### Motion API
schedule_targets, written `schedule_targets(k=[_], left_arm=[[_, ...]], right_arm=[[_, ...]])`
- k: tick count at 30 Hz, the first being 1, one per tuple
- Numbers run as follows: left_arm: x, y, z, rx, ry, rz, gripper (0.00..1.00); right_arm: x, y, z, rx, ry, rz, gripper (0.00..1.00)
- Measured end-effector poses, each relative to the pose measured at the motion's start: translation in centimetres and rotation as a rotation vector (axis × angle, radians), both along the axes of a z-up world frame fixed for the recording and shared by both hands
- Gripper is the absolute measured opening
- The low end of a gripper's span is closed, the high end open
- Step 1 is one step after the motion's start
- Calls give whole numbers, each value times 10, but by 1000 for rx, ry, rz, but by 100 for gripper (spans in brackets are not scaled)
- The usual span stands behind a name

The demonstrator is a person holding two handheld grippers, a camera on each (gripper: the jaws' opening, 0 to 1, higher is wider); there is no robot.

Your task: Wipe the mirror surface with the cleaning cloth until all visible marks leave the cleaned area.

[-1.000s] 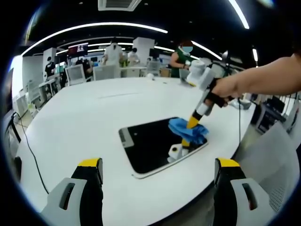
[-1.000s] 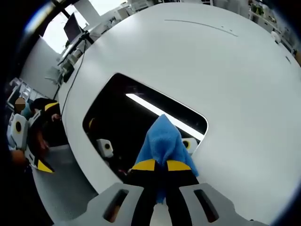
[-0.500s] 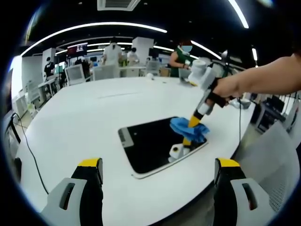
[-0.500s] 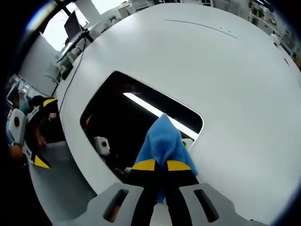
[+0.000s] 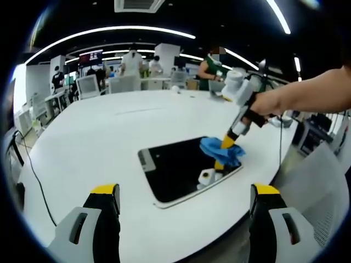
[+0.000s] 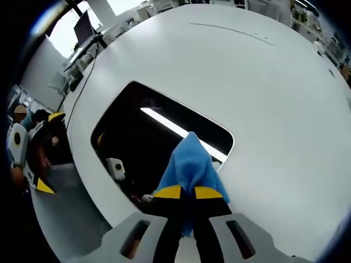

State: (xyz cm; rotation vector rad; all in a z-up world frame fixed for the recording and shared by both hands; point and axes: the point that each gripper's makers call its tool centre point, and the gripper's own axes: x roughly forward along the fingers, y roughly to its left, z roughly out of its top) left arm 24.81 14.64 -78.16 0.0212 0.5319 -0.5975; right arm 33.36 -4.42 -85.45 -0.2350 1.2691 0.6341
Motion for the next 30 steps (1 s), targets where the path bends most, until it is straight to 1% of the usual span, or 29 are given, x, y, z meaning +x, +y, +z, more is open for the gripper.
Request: schedule_targets(k=[9, 13, 18, 20, 21, 24, 30], left_arm=[[0, 0, 0, 2, 1, -3, 99], [1, -1, 0, 1, 1, -4, 99], [0, -1, 0, 0, 2, -3, 99], [0, -1, 0, -1, 3, -2, 99], [0, -1, 0, -2, 2, 0, 99], [-1, -1, -1, -1, 3, -1, 99], [-1, -1, -1, 3, 5, -4, 99]], right_arm=[[0, -5, 0, -3, -4, -7, 1], [0, -3, -1, -39, -20, 28, 1], [-1, -4, -1, -38, -26, 18, 1], [-2, -4, -1, -41, -42, 15, 1], [-3, -3, -1, -55, -62, 29, 1], [-3, -2, -1, -82, -88, 46, 1], [-4, -2, -1, -109, -112, 32, 1]])
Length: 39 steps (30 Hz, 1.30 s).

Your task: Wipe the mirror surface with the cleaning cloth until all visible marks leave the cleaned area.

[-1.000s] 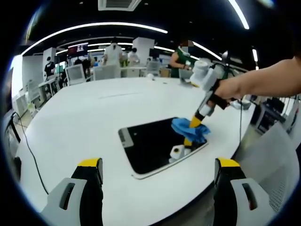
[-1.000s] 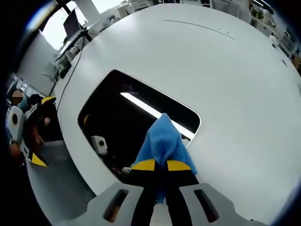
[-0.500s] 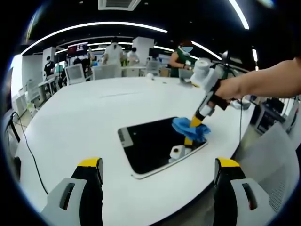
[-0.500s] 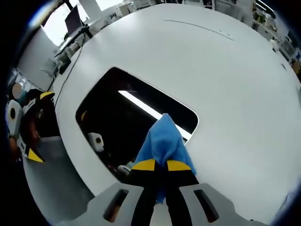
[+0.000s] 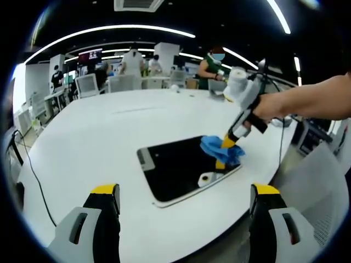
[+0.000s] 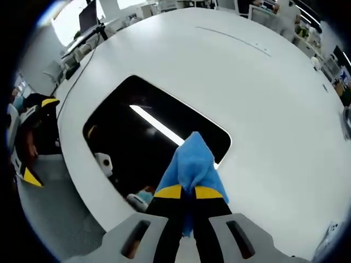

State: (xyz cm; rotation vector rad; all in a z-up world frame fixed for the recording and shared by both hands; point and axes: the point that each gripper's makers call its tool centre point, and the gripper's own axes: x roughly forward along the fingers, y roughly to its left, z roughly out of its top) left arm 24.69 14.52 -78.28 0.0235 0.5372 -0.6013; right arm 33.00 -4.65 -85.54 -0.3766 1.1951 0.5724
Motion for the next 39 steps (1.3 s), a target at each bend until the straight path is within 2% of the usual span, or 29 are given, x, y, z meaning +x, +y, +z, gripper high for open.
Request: schedule_targets(k=[8, 29, 39], left_arm=[[0, 0, 0, -1, -1, 2, 99], [0, -1, 0, -1, 3, -8, 99], [0, -2, 0, -2, 0, -12, 99]], right_arm=[[-1, 0, -1, -25, -29, -1, 1], [-20, 0, -1, 9, -36, -28, 1], [-35, 3, 0, 11, -36, -35, 1]])
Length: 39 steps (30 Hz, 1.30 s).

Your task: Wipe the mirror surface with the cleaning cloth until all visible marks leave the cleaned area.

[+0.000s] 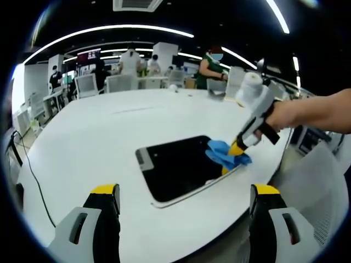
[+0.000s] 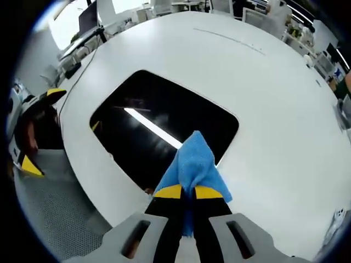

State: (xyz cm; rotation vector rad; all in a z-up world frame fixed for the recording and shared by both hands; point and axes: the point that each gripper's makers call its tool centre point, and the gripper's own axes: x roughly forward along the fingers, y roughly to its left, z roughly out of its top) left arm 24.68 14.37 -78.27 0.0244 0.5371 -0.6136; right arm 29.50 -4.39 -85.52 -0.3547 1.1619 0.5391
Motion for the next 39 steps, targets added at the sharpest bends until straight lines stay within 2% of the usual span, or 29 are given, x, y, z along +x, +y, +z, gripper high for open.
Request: schedule_targets(k=[5, 9, 33, 35, 36, 39], left_arm=[[0, -1, 0, -1, 1, -4, 99], [0, -1, 0, -2, 2, -5, 99], [-1, 1, -1, 0, 5, 5, 99], [-1, 1, -1, 1, 6, 5, 99], [-1, 1, -1, 1, 6, 4, 99], [-1, 0, -1, 3, 6, 0, 99]], right_arm=[[-6, 0, 0, 11, 21, -16, 1], [-13, 1, -1, 5, 11, -12, 1], [-11, 0, -1, 36, 20, -78, 1], [-11, 0, -1, 40, 50, -103, 1], [-12, 0, -1, 48, 96, -138, 1], [-9, 1, -2, 18, 128, -143, 1]])
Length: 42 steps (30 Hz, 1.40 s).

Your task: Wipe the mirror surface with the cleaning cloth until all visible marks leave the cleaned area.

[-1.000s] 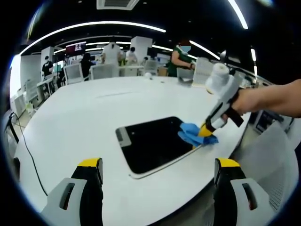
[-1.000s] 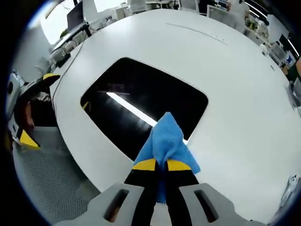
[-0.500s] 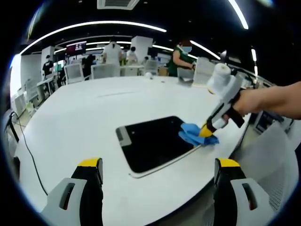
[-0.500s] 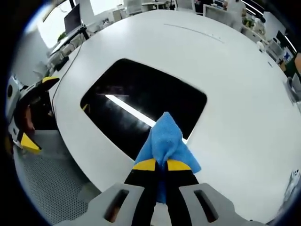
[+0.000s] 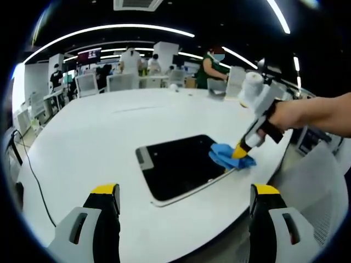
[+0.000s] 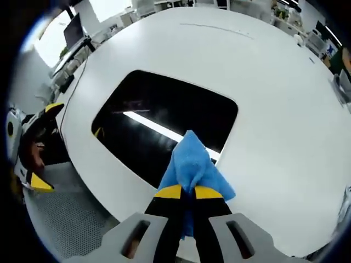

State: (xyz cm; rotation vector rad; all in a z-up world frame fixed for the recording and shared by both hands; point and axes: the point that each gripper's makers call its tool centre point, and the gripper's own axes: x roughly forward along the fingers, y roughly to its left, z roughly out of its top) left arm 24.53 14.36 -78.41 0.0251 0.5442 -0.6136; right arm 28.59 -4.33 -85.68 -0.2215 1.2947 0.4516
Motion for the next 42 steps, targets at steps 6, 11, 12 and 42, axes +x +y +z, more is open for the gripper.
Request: schedule_targets(k=[6, 11, 12, 42], left_arm=[[1, 0, 1, -9, -4, 5, 99], [1, -1, 2, -7, -9, 1, 99], [1, -1, 2, -6, -10, 0, 99], [1, 4, 4, 5, -25, 23, 99]], right_arm=[[0, 3, -1, -58, 10, 14, 0], [0, 2, -1, -80, 4, 26, 0], [0, 2, -1, -82, 4, 27, 0], [5, 16, -1, -104, 0, 99, 0]])
